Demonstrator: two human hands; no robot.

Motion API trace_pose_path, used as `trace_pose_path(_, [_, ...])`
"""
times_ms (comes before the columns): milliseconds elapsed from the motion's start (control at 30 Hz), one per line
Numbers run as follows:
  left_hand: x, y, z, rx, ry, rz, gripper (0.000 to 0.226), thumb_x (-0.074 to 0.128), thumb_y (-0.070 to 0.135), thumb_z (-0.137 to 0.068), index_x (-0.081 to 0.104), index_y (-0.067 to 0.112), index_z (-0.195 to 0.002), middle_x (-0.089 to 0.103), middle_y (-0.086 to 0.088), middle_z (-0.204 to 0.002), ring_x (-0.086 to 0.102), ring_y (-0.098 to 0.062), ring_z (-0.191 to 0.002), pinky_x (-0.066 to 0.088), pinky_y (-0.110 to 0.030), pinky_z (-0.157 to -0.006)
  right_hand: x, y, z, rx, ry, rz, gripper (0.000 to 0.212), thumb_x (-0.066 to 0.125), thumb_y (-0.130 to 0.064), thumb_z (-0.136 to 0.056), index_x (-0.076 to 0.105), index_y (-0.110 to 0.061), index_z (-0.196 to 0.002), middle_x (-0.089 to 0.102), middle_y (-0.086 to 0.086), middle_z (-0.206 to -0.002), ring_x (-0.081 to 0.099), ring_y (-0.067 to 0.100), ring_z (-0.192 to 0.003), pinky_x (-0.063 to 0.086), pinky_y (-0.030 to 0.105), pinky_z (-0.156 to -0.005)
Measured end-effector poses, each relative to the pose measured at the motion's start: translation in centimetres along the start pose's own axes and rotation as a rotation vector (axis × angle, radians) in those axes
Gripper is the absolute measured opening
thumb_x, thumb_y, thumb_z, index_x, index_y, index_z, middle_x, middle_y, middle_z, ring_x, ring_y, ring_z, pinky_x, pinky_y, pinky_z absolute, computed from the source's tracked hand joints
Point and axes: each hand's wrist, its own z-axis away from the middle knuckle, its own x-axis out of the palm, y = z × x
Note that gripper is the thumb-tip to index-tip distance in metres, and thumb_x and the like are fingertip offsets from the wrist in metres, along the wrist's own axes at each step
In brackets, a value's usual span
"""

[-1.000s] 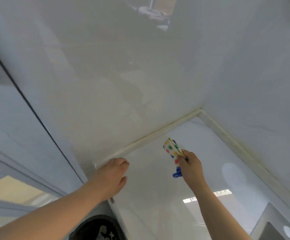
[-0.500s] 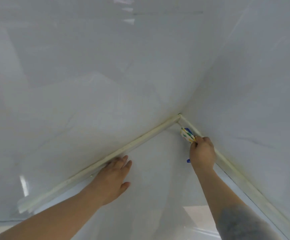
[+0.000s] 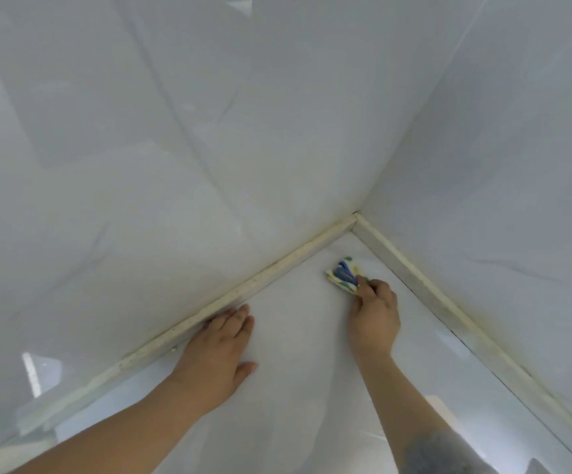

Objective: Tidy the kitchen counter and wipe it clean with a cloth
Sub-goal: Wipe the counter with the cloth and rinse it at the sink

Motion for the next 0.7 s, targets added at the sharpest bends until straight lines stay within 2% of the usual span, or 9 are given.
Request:
trace_pose_path(67, [-0.5,0.1,0.1,0.008,0.005,0.013,0.073,0.078,0.055,-0.064,0.066,0.009,-0.12,0.058,-0.008,-0.133,0.063,-0.023,-0.11,0.053,-0.035,-0.088,0.1,-1.2,2.1,-0.032,-0.007,0.006,0.036,0.055,-0.008,-0.079,0.069,-0.012,-0.113,0.062,0.01,-0.105,0.056,0.034,-0.092,0.052,0.038,-0.07])
trace_pose_path(167, [-1.5,0.0,1.0,0.008,-0.025,0.079,0.067,0.051,0.043,-0.094,0.031,0.009,-0.148,0.022,-0.003,-0.157,0.027,-0.023,-0.143,0.022,-0.033,-0.116,0.2,-3.1,5.1,-0.045,-0.026,0.008,0.039,0.049,-0.016,-0.075,0.071,-0.012,-0.107,0.063,0.01,-0.099,0.059,0.034,-0.084,0.054,0.038,-0.067])
trace_pose_path(200, [-1.4,-0.2,2.0,0.0,-0.005,0.133,0.062,0.046,0.038,-0.096,0.03,0.009,-0.148,0.022,-0.004,-0.157,0.027,-0.023,-0.143,0.021,-0.032,-0.116,0.2,-3.8,6.3,-0.05,-0.032,0.004,0.041,0.045,-0.019,-0.075,0.072,-0.012,-0.106,0.063,0.01,-0.098,0.059,0.034,-0.082,0.053,0.037,-0.067])
trace_pose_path(233, [-1.4,-0.4,3.0,0.016,0.02,0.154,0.056,0.046,0.034,-0.095,0.04,0.007,-0.143,0.034,-0.006,-0.152,0.038,-0.024,-0.138,0.03,-0.033,-0.112,0.1,-4.5,7.3,-0.061,-0.032,0.0,0.043,0.041,-0.021,-0.076,0.072,-0.012,-0.105,0.063,0.009,-0.097,0.059,0.033,-0.081,0.053,0.037,-0.067])
trace_pose_path(333, [-0.7,-1.7,7.4,0.062,0.077,0.173,0.049,0.037,0.037,-0.088,0.067,0.008,-0.115,0.064,-0.004,-0.121,0.065,-0.02,-0.108,0.054,-0.03,-0.085,0.1,-6.5,10.3,-0.076,-0.038,-0.003,0.048,0.037,-0.024,-0.075,0.073,-0.013,-0.105,0.064,0.007,-0.095,0.059,0.031,-0.08,0.053,0.035,-0.066])
trace_pose_path(467, [-0.3,-4.2,13.3,0.104,0.102,0.154,0.064,0.013,0.04,-0.1,0.068,0.01,-0.113,0.064,-0.001,-0.117,0.057,-0.014,-0.107,0.055,-0.028,-0.082,0.5,-9.9,13.6,-0.097,-0.049,-0.042,0.046,0.038,-0.024,-0.074,0.073,-0.016,-0.102,0.063,0.004,-0.091,0.059,0.029,-0.076,0.052,0.034,-0.063])
trace_pose_path(567, [-0.5,-6.4,16.1,0.064,0.099,0.151,0.049,0.037,0.037,-0.086,0.07,0.008,-0.109,0.065,-0.001,-0.113,0.055,-0.013,-0.106,0.05,-0.023,-0.087,1.2,-12.7,15.4,-0.155,-0.081,-0.046,0.044,0.039,-0.022,-0.073,0.073,-0.016,-0.1,0.061,0.004,-0.088,0.059,0.029,-0.072,0.052,0.036,-0.06])
trace_pose_path(633, [-1.0,-7.7,17.9,0.045,0.115,0.163,0.05,0.041,0.037,-0.08,0.07,0.007,-0.108,0.066,-0.002,-0.111,0.048,-0.011,-0.105,0.042,-0.022,-0.091,1.4,-14.1,16.2,-0.171,-0.086,-0.009,0.039,0.044,-0.019,-0.072,0.072,-0.014,-0.099,0.061,0.006,-0.086,0.059,0.03,-0.071,0.051,0.036,-0.058])
trace_pose_path(700, [-1.3,-8.7,19.0,0.025,0.081,0.139,0.05,0.041,0.038,-0.08,0.071,0.009,-0.107,0.066,0.001,-0.11,0.046,-0.009,-0.104,0.049,-0.02,-0.086,1.3,-14.5,16.5,-0.161,-0.087,0.038,0.035,0.053,-0.013,-0.069,0.072,-0.013,-0.098,0.06,0.008,-0.085,0.058,0.032,-0.07,0.051,0.037,-0.057])
